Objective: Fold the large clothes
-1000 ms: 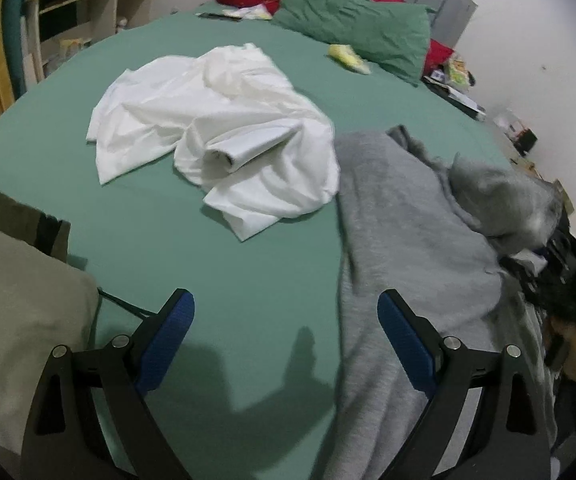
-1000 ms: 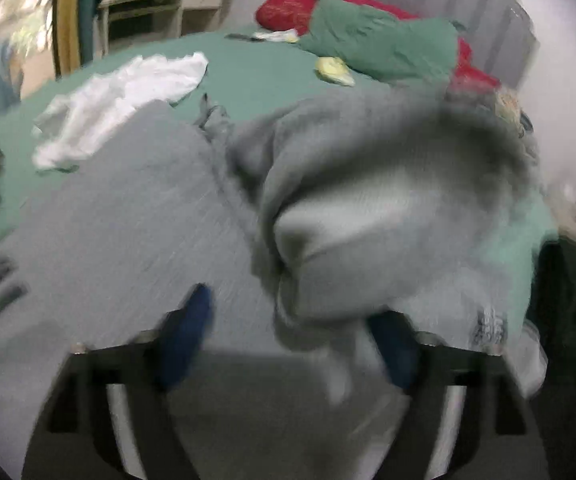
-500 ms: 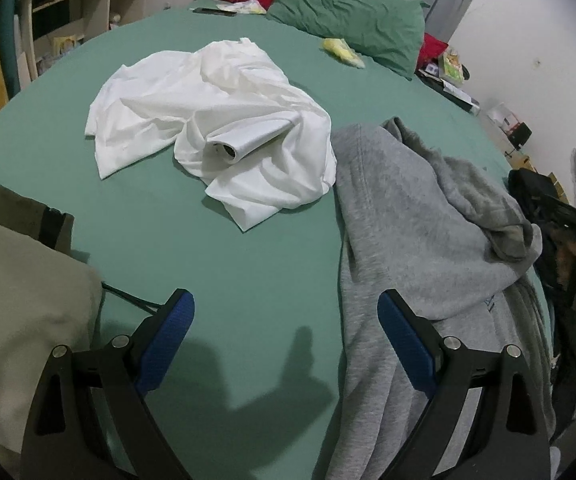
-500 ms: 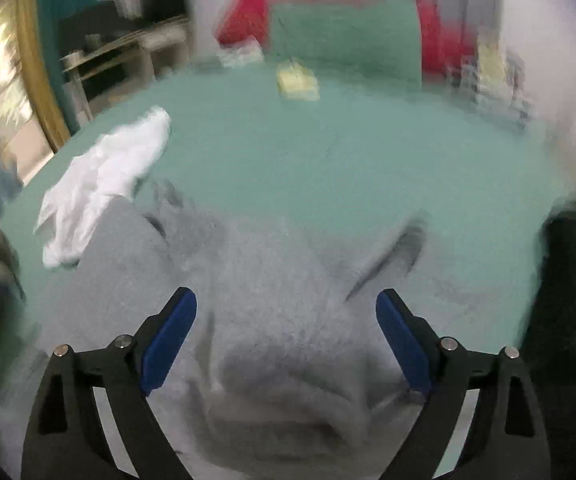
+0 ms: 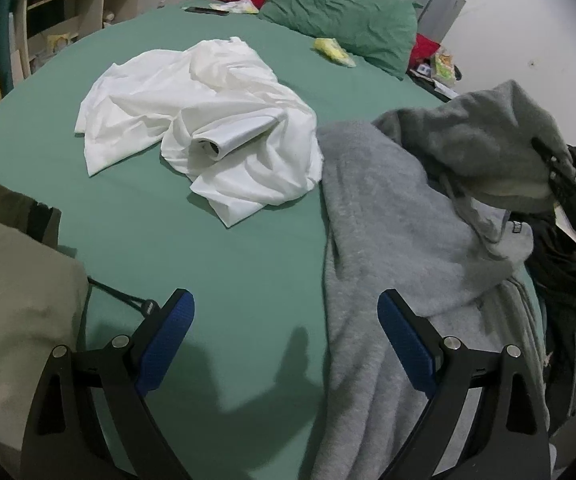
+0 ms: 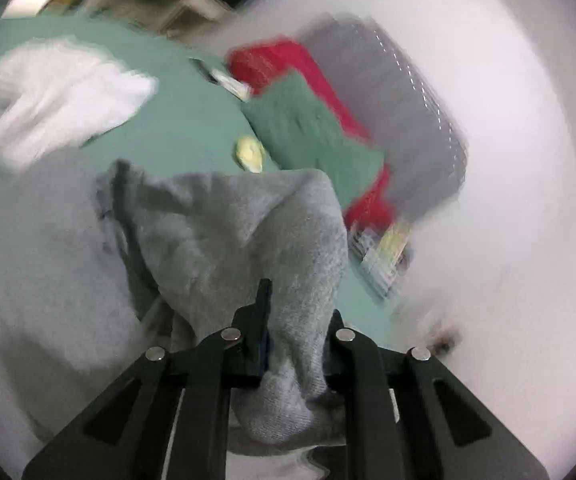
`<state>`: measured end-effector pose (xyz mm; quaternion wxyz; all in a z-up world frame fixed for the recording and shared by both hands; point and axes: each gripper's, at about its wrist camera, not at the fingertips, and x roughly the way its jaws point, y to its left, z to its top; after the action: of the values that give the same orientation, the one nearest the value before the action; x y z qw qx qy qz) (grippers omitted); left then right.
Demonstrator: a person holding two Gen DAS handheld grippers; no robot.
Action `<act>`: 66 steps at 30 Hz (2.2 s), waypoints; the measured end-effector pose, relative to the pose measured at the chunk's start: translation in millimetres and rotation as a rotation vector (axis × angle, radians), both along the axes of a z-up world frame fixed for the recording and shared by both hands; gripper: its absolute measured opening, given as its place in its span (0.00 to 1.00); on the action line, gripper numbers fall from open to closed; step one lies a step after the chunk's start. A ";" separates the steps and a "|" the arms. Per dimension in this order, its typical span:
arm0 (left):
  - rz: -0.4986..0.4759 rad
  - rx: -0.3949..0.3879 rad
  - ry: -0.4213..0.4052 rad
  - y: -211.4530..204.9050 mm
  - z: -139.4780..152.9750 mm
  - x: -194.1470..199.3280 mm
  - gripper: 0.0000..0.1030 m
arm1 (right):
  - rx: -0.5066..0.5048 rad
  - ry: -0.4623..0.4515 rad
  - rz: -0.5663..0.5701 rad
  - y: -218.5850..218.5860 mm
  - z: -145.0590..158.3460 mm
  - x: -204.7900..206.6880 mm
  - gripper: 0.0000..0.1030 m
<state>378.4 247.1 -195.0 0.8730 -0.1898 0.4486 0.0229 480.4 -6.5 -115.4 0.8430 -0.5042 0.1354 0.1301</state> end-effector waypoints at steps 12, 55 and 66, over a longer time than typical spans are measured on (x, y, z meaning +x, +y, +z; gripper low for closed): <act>-0.039 0.000 0.007 -4.8 0.8 -16.9 0.93 | 0.017 0.421 0.170 -31.4 -113.2 -140.4 0.71; 0.062 -0.146 -0.114 -55.9 -1.3 -206.8 0.93 | 0.825 0.759 -0.337 -292.6 -72.9 -204.4 0.57; -0.063 -0.122 -0.054 -131.7 -15.9 -278.8 0.93 | 0.896 0.840 -0.412 -353.6 -122.4 -256.8 0.64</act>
<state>99.6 115.4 -210.8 0.8719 -0.2289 0.4312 -0.0372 223.6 -360.1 -237.8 0.8547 0.0266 0.4802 0.1956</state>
